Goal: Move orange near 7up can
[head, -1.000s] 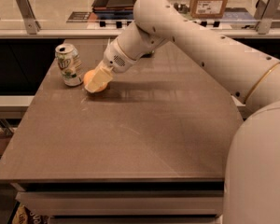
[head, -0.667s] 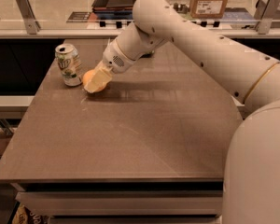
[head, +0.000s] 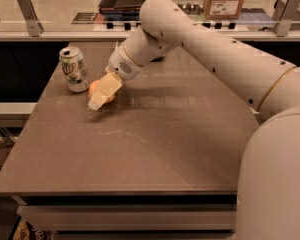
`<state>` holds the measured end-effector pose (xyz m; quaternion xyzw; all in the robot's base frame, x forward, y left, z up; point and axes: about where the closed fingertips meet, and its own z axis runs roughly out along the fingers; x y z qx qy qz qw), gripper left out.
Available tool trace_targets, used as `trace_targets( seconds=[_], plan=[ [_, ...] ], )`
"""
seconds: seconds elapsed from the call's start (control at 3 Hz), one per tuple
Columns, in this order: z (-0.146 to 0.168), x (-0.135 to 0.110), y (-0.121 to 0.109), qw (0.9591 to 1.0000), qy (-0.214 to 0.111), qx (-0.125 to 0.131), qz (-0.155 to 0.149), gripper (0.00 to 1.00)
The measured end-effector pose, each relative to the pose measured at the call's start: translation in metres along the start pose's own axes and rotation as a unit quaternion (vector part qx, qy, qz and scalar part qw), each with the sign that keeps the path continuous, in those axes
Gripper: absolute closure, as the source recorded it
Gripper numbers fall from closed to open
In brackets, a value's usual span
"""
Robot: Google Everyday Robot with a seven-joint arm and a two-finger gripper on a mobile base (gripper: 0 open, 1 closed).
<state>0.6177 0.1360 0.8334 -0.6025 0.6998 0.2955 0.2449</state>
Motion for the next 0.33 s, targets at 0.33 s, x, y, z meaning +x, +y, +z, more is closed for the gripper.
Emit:
trace_targets(
  seconds=[0.33],
  plan=[
    [0.0001,0.0000,0.0000,1.0000,0.000,0.000,0.000,0.00]
  ],
)
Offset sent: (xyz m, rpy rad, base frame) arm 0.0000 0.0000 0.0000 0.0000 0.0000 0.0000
